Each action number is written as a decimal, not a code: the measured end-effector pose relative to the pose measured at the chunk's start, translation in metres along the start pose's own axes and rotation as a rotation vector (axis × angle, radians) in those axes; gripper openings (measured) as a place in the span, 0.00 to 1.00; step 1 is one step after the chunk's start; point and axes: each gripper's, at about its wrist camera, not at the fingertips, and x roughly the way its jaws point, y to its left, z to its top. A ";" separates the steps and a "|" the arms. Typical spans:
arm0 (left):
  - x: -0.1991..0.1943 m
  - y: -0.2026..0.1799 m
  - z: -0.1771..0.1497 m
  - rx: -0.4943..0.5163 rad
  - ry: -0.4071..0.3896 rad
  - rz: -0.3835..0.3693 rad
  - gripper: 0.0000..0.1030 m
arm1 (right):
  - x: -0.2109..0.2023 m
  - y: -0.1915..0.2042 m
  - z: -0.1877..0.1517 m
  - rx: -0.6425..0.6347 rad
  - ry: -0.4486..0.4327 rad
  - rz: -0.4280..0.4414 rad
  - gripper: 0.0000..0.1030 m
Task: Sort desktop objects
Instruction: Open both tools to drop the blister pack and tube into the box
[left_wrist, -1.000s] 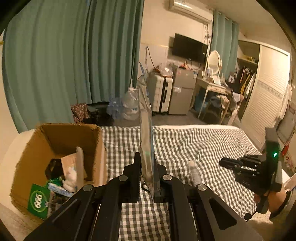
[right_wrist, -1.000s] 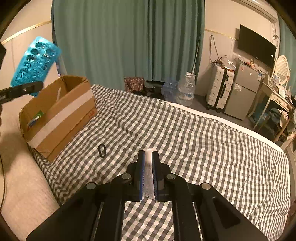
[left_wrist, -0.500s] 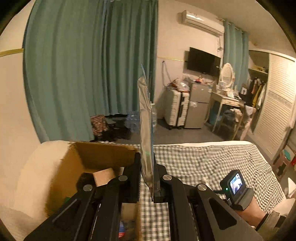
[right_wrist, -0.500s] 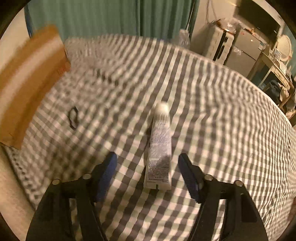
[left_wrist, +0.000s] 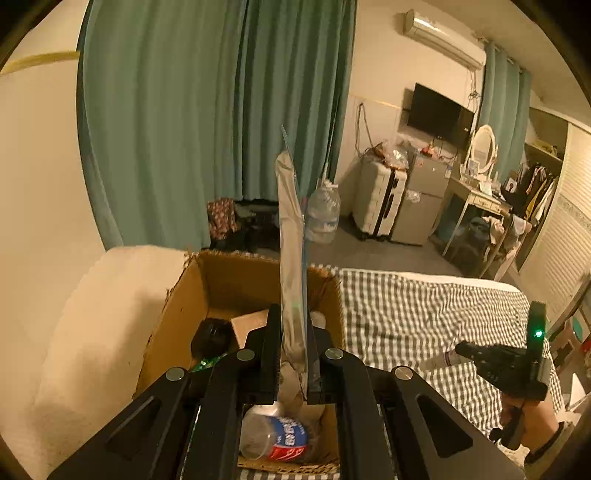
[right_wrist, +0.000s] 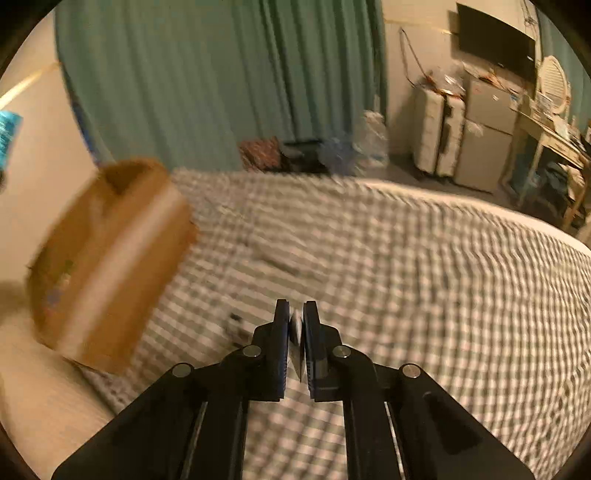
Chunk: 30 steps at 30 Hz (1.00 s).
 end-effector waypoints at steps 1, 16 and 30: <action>0.002 0.002 -0.002 -0.005 0.010 -0.001 0.07 | 0.000 0.009 0.001 -0.014 -0.003 0.007 0.07; 0.019 0.018 -0.019 -0.009 0.140 -0.020 0.07 | -0.045 0.077 0.037 -0.002 -0.199 0.130 0.07; 0.024 0.040 -0.021 -0.105 0.152 -0.001 0.62 | -0.002 0.196 0.054 -0.078 -0.187 0.333 0.20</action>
